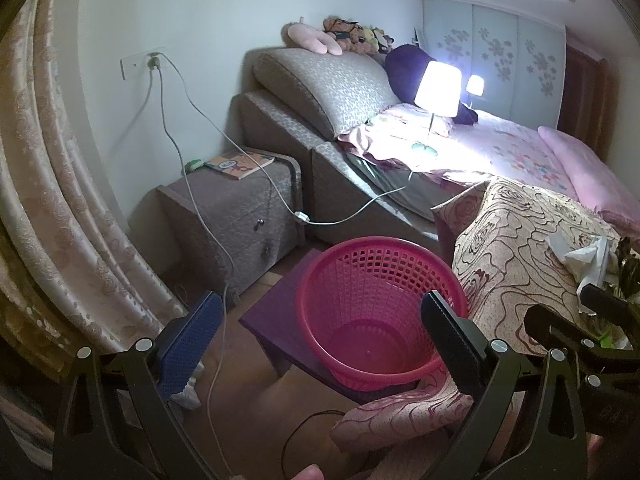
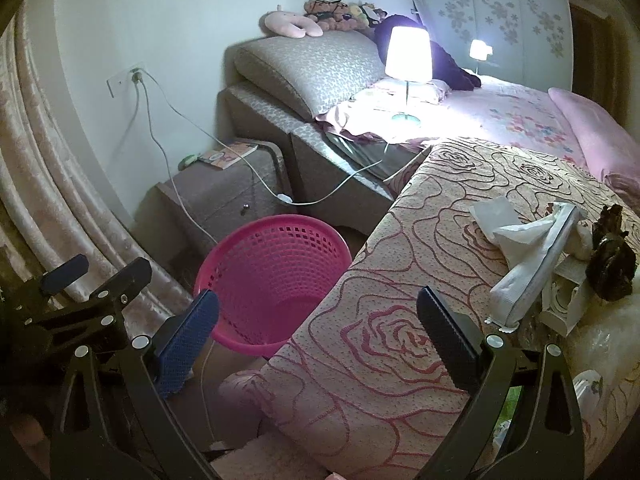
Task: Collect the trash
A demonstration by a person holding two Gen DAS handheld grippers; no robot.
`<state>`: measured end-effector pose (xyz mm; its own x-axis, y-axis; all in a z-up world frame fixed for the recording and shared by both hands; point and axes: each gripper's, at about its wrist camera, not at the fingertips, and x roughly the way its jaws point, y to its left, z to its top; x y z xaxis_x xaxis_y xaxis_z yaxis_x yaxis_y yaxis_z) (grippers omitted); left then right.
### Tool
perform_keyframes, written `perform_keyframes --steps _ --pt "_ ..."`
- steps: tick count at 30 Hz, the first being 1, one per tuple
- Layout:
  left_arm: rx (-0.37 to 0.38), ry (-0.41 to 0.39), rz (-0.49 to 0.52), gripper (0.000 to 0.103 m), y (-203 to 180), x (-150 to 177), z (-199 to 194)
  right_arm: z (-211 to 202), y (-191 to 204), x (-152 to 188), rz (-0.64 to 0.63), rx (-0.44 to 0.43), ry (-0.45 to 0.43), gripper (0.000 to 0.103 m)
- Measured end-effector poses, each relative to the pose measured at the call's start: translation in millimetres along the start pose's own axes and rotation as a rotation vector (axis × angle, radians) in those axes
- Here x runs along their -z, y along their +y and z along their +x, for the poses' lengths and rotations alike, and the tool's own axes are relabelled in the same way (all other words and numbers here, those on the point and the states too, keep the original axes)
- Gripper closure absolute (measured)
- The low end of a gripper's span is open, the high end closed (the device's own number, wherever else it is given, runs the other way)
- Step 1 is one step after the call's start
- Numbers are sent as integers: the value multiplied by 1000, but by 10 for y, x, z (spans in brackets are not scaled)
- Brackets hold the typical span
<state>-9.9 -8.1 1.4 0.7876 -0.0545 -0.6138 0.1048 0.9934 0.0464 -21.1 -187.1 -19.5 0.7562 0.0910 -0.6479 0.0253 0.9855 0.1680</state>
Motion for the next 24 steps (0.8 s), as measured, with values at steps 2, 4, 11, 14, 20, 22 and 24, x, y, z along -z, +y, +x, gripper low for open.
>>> perform_keyframes --steps 2,4,11,14,20,22,24 --pt "-1 0 0 7 -1 1 0 0 -1 0 0 0 0 7" --pt "0 1 0 7 -3 4 0 -1 -5 0 1 1 0 7" --pt "0 2 4 7 -4 12 10 -2 -26 4 6 2 1 7" --pt "1 7 7 7 -13 31 23 -5 -38 3 9 3 -1 7" --pt "7 13 8 7 -26 42 43 -18 -71 18 14 12 -7 7" --pt "9 14 6 7 -31 42 47 -38 -90 22 18 16 -11 7" --pt "12 14 4 7 -38 39 52 -73 -120 24 21 26 -18 7"
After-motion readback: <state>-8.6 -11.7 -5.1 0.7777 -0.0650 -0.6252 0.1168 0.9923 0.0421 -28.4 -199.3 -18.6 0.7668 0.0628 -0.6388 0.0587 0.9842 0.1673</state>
